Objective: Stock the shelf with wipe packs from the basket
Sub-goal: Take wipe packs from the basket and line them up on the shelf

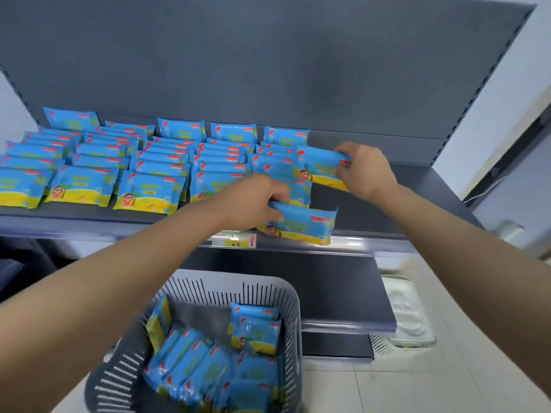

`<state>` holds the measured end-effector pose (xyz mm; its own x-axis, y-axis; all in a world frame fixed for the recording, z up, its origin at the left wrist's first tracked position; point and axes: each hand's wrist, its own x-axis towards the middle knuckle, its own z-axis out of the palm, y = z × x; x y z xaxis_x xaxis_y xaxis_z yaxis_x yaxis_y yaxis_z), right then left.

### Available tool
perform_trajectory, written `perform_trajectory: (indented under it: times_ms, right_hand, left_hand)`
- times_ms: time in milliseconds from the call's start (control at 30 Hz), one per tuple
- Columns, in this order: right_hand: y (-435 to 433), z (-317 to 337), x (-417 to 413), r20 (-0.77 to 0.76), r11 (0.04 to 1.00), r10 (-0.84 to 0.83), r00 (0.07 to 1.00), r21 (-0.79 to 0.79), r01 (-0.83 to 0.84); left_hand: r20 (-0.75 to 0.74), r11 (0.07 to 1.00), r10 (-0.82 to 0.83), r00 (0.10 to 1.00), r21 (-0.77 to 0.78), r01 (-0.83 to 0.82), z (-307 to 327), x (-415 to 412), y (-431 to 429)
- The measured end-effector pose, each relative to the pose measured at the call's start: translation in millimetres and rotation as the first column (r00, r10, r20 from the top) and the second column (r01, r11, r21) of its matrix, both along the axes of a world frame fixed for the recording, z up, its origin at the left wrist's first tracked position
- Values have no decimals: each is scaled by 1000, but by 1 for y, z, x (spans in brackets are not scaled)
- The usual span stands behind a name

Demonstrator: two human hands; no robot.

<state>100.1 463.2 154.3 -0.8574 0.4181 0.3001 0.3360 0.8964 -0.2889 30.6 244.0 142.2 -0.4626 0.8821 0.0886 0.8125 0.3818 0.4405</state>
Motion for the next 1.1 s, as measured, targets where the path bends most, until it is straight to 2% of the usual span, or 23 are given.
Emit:
perform_trajectory:
  times_ms: [167, 267, 467, 633, 800, 900, 1100]
  right_hand:
    - [69, 15, -21, 0, 999, -50, 999, 1, 50]
    - [110, 14, -37, 43, 997, -69, 997, -17, 69]
    - [176, -5, -81, 145, 994, 19, 989, -112, -2]
    - [200, -30, -128, 202, 991, 62, 977, -130, -36]
    - [209, -44, -154, 260, 992, 117, 958, -85, -98]
    - [215, -43, -162, 250, 995, 95, 964, -38, -89]
    - [225, -41, -171, 175, 989, 143, 974, -70, -132]
  left_hand:
    - [55, 985, 66, 996, 155, -74, 7, -15, 70]
    - [73, 979, 90, 993, 180, -101, 0, -24, 115]
    - [37, 993, 71, 997, 94, -74, -25, -46, 181]
    - [-7, 986, 142, 990, 83, -141, -39, -67, 207]
    - [-9, 983, 165, 986, 83, -163, -43, -84, 224]
    - [-52, 982, 184, 981, 47, -182, -45, -94, 232]
    - [-170, 978, 203, 964, -9, -208, -45, -121, 258]
